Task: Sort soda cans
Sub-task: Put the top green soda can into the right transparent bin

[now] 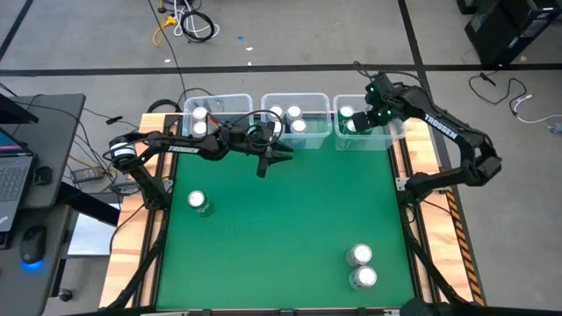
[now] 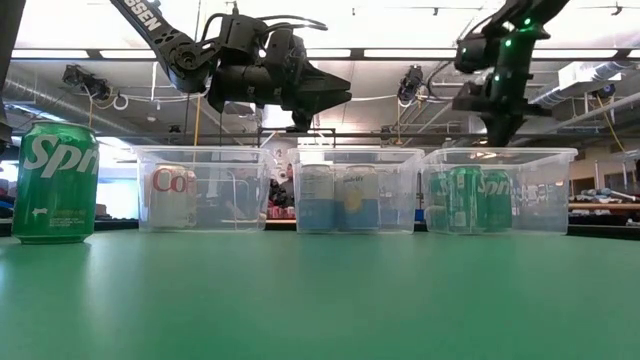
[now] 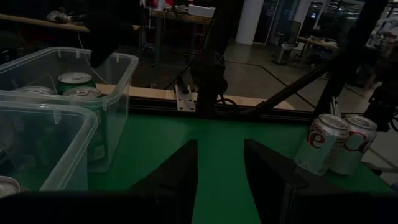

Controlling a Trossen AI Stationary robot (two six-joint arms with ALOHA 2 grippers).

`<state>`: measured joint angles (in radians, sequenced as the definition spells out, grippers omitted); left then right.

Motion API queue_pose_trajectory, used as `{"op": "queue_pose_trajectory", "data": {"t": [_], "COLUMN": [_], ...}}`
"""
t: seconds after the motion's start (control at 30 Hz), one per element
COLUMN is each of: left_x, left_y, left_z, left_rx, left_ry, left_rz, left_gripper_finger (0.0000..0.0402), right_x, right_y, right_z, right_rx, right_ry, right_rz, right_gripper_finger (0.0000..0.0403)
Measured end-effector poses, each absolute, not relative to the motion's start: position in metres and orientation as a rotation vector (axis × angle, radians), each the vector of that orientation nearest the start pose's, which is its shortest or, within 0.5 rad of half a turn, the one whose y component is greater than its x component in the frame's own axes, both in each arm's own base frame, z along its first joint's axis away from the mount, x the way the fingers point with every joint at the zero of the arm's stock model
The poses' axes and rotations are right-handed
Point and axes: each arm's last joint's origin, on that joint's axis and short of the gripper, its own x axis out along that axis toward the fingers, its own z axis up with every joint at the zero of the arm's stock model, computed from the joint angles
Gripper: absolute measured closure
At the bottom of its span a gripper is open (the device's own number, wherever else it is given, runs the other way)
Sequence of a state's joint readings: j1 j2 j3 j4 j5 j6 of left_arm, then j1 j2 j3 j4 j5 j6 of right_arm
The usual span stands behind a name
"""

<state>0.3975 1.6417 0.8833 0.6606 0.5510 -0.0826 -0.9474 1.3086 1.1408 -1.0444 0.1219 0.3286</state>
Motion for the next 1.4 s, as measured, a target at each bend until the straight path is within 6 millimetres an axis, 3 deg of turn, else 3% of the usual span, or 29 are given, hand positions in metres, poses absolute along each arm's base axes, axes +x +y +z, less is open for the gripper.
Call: {"op": "queue_pose_trajectory", "data": {"t": [0.37,0.53,0.77,1.03,1.4], "left_x": [0.328,0.328,0.328,0.328,0.328], "left_y": [0.121,0.121,0.121,0.121,0.121], "left_z": [0.233,0.233,0.233,0.233,0.233], "left_rx": [-0.127,-0.127,-0.128,-0.128,-0.131], "left_ry": [0.093,0.093,0.094,0.094,0.094], "left_rz": [-0.150,-0.150,-0.150,-0.150,-0.150], "left_gripper_finger": [0.0268,0.0268,0.0268,0.0268,0.0268], "right_x": [0.147,0.153,0.155,0.144,0.143], "right_y": [-0.216,-0.226,-0.234,-0.216,-0.228], "right_z": [0.250,0.240,0.241,0.259,0.246], "right_rx": [0.806,0.767,0.703,0.697,0.687], "right_ry": [1.204,1.205,1.153,1.171,1.221], "right_rz": [-1.070,-1.099,-1.138,-1.131,-1.191], "right_gripper_finger": [0.0401,0.0402,0.0402,0.0403,0.0403]}}
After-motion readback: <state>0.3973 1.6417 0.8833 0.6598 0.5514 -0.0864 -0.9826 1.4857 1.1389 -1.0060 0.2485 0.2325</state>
